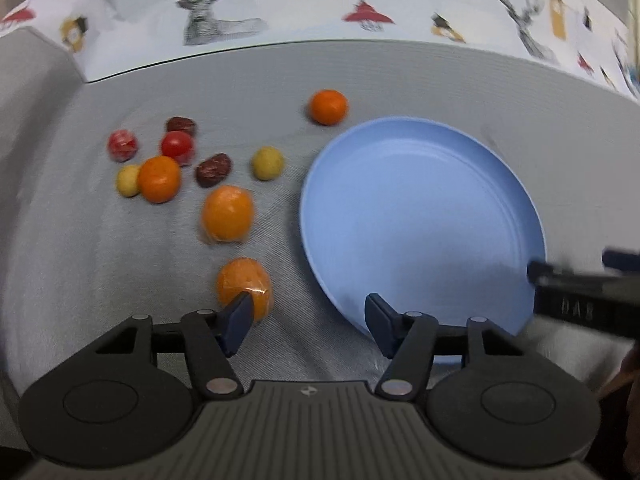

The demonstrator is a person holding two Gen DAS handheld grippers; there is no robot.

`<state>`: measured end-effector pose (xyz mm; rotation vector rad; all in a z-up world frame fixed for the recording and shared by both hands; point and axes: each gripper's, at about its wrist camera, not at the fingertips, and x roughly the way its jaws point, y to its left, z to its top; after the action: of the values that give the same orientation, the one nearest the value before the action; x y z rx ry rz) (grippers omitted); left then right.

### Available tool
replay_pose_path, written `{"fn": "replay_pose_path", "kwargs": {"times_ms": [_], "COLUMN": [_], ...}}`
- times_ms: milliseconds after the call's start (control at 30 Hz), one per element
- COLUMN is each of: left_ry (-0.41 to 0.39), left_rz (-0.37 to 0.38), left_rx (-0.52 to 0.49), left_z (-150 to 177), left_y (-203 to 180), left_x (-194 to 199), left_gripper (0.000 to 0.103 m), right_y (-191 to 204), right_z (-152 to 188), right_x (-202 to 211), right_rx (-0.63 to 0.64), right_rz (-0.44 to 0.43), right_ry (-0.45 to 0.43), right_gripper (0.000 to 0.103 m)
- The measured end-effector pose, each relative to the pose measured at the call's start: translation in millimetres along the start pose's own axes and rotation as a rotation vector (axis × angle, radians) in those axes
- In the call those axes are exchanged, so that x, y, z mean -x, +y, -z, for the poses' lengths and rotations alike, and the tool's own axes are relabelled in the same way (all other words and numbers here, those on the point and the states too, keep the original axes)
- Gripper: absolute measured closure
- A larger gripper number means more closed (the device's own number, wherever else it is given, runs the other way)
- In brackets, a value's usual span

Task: Organize fruits
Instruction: 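Move both tools over the fruit pile beside the blue plate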

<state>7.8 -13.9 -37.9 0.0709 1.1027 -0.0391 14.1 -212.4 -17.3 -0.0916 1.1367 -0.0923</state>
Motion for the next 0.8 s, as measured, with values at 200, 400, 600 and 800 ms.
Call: {"fn": "replay_pose_path", "kwargs": {"times_ms": [200, 400, 600, 800], "left_ry": [0.003, -0.046, -0.098, -0.129], "left_rz": [0.006, 0.027, 0.074, 0.122], "left_rx": [-0.045, 0.056, 0.22, 0.286], "left_z": [3, -7, -26, -29], "left_y": [-9, 9, 48, 66], "left_x": [-2, 9, 25, 42], "left_gripper": [0.036, 0.032, 0.039, 0.08], "right_y": [-6, -4, 0, 0], "right_z": [-1, -3, -7, -14], "right_x": [1, 7, 29, 47], "right_rx": [-0.001, 0.006, 0.012, -0.003], "right_rz": [0.03, 0.033, -0.007, -0.094], "right_ry": [-0.002, -0.036, -0.164, -0.255], "right_gripper": [0.016, 0.016, 0.019, 0.039]}}
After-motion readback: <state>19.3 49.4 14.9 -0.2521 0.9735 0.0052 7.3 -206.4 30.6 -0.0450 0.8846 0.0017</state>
